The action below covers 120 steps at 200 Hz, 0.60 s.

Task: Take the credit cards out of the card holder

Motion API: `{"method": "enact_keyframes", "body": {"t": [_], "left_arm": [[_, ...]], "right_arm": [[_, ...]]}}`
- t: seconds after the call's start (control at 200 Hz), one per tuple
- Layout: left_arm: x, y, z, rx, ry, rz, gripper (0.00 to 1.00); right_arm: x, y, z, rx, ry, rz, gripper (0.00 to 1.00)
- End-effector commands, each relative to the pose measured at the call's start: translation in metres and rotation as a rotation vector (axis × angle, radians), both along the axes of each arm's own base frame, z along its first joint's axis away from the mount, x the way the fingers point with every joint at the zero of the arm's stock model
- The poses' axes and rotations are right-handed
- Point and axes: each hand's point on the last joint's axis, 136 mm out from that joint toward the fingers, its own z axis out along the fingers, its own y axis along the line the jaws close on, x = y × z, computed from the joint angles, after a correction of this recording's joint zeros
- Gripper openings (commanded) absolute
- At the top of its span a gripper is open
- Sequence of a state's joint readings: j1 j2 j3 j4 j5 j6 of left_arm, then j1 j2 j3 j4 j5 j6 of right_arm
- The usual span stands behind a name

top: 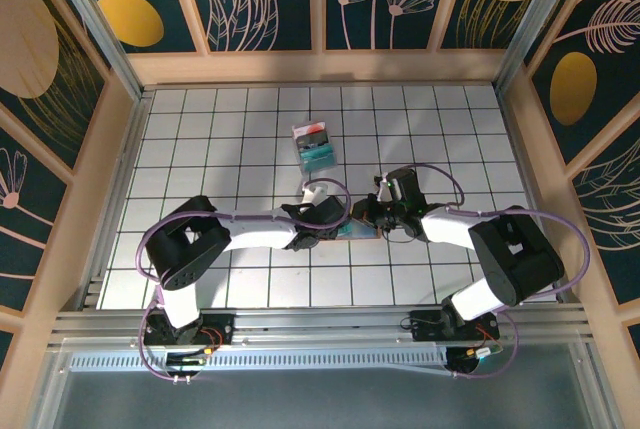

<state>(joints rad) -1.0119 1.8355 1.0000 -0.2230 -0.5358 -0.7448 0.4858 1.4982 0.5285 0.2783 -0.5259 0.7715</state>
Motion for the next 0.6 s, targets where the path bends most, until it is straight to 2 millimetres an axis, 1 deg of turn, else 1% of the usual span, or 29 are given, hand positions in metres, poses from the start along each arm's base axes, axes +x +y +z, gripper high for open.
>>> {"method": "enact_keyframes", "body": {"t": [0.0, 0.17, 0.365, 0.455, 0.535, 0.596], "left_arm": [[-0.01, 0.014, -0.021, 0.077, 0.06, -0.01, 0.99], [-0.011, 0.013, -0.023, 0.069, 0.068, -0.014, 0.99], [-0.012, 0.011, -0.026, 0.058, 0.078, -0.019, 0.99], [-0.013, 0.009, -0.027, 0.056, 0.082, -0.022, 0.99], [-0.013, 0.009, -0.027, 0.054, 0.081, -0.022, 0.99], [-0.013, 0.01, -0.027, 0.056, 0.081, -0.021, 0.99]], "right_arm": [[-0.001, 0.005, 0.008, 0.057, -0.006, 0.012, 0.1], [-0.003, 0.01, 0.012, 0.087, -0.011, 0.027, 0.19], [-0.003, 0.015, 0.018, 0.116, -0.028, 0.045, 0.26], [-0.002, 0.016, 0.016, 0.113, -0.03, 0.048, 0.26], [-0.003, 0.016, 0.011, 0.103, -0.018, 0.045, 0.2], [-0.003, 0.016, 0.007, 0.097, -0.011, 0.044, 0.18]]}}
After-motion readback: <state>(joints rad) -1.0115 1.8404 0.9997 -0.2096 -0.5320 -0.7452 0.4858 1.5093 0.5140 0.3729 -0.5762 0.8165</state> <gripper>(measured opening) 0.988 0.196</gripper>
